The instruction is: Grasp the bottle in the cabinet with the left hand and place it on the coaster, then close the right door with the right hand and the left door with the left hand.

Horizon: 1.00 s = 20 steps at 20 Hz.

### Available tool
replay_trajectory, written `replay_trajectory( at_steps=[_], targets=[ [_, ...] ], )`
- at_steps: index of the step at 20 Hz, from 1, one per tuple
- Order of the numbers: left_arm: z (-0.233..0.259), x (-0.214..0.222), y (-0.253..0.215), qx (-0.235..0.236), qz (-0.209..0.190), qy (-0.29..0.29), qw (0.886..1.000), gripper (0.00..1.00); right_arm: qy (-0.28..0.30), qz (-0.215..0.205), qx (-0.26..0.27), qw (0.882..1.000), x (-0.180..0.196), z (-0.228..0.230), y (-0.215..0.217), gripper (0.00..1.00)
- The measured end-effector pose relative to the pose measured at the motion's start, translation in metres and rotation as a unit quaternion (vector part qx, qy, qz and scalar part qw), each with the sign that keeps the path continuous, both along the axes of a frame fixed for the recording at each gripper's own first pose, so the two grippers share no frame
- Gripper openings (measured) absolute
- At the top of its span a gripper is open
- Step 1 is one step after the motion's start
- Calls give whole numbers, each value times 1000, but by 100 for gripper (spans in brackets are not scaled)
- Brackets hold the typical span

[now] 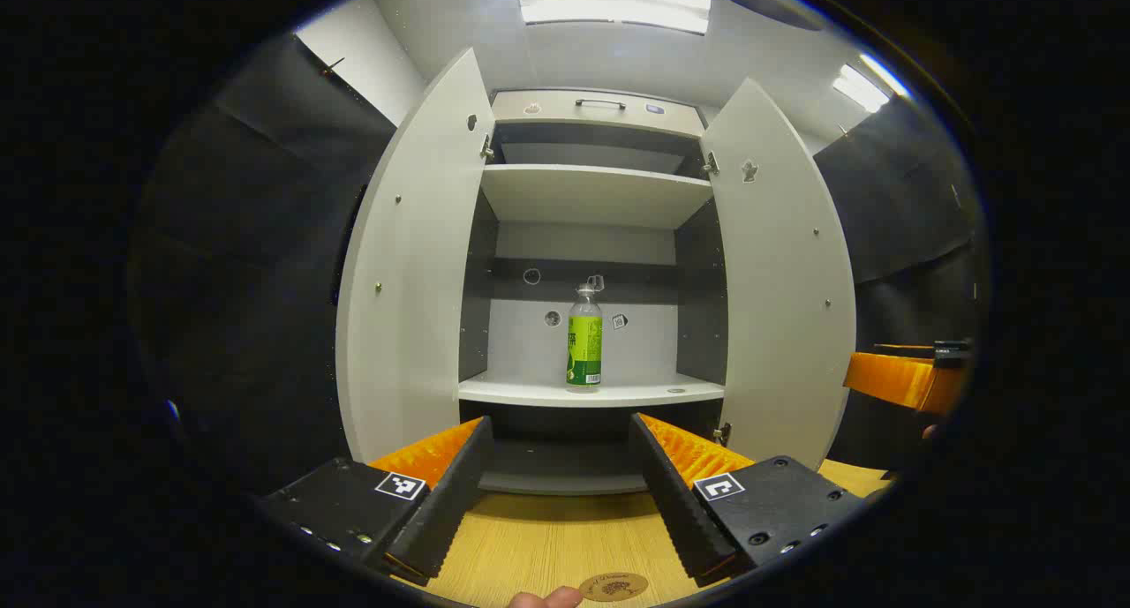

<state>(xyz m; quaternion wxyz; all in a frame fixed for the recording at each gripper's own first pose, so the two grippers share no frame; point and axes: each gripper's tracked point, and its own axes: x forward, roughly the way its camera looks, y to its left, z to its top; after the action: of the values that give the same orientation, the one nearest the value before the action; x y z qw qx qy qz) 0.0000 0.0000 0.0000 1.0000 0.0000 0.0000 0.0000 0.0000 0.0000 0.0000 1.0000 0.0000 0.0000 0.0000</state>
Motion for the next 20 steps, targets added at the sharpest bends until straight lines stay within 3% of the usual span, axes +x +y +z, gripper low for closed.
replay_trajectory(
  at_steps=[20],
  targets=[
    [-10,0,5,2,-3,10,1000,94,9,6,-7,1000,5,-5,4,83]
  ],
)
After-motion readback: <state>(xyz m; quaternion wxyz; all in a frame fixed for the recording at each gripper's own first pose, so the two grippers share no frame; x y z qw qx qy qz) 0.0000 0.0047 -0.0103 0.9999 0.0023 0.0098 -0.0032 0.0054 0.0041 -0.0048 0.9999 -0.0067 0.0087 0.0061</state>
